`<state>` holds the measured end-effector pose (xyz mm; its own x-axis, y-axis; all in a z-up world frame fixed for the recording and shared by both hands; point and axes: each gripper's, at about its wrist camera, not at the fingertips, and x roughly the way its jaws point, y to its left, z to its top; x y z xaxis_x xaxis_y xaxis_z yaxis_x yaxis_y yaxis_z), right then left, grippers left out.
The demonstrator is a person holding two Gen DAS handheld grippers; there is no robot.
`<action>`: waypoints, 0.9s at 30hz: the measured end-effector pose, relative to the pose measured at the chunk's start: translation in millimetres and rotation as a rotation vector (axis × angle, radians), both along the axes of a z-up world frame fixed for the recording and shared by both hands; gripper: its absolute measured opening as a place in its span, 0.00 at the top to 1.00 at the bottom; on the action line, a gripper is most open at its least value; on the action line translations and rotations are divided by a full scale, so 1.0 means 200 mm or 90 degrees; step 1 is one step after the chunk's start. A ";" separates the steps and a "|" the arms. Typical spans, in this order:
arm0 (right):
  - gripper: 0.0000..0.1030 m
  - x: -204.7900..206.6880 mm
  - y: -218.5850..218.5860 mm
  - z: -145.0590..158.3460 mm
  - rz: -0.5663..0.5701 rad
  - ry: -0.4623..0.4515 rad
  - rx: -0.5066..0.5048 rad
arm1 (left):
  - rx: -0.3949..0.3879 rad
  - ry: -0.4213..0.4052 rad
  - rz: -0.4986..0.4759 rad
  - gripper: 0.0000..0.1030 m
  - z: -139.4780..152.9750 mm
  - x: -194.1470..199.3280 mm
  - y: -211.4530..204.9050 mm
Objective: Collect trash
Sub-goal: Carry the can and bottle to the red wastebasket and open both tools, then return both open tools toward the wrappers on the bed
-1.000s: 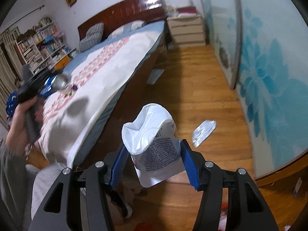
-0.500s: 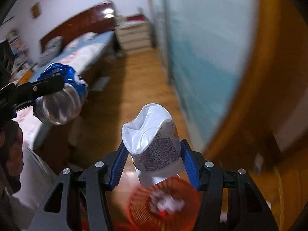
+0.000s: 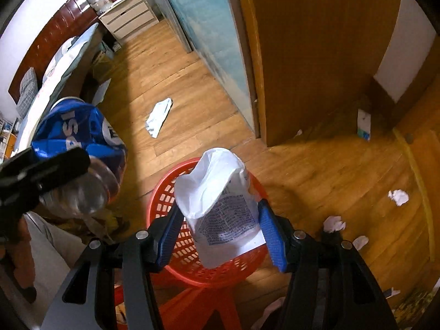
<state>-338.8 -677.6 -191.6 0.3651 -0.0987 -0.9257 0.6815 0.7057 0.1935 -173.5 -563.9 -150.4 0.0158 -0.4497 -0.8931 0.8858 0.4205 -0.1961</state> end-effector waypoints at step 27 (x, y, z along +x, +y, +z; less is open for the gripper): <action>0.36 0.18 0.11 0.16 0.027 -0.032 -0.035 | -0.043 -0.039 0.070 0.09 0.19 0.13 0.16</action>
